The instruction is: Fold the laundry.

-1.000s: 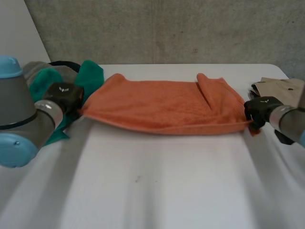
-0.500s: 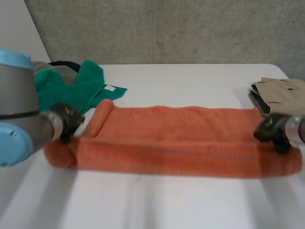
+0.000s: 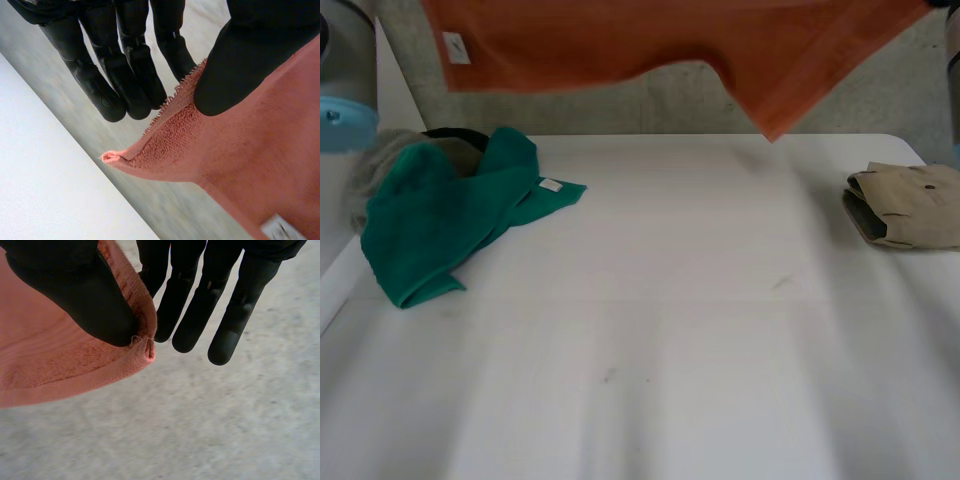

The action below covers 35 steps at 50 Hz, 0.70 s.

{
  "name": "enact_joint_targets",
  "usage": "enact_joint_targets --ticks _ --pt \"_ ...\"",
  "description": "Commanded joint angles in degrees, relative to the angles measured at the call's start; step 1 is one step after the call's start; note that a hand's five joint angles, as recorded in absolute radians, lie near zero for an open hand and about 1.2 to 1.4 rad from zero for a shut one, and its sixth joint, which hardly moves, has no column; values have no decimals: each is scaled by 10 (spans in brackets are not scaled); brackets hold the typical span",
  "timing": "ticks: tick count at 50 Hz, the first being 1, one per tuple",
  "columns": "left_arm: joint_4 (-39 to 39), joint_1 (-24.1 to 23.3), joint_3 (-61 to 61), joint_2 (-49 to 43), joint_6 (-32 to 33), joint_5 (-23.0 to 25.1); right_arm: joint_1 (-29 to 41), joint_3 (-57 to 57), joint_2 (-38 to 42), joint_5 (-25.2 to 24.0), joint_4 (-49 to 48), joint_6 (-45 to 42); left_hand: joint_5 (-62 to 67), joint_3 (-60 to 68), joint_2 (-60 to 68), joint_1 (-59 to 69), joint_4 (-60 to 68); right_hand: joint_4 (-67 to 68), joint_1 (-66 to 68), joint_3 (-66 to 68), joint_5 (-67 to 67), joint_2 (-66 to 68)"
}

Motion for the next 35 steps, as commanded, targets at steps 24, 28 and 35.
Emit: enact_joint_targets --ticks 24,28,35 --pt "-25 -3 -462 23 123 45 -41 305 -17 -43 328 -130 131 119 114 133 113 113 150 119 115 123" --pt "-110 -4 -547 100 160 42 -76 381 -81 -54 432 -221 131 119 114 133 113 113 150 119 115 123" --pt "-303 11 -637 164 217 34 -148 463 -149 -82 548 -388 131 119 114 133 113 113 150 119 115 123"
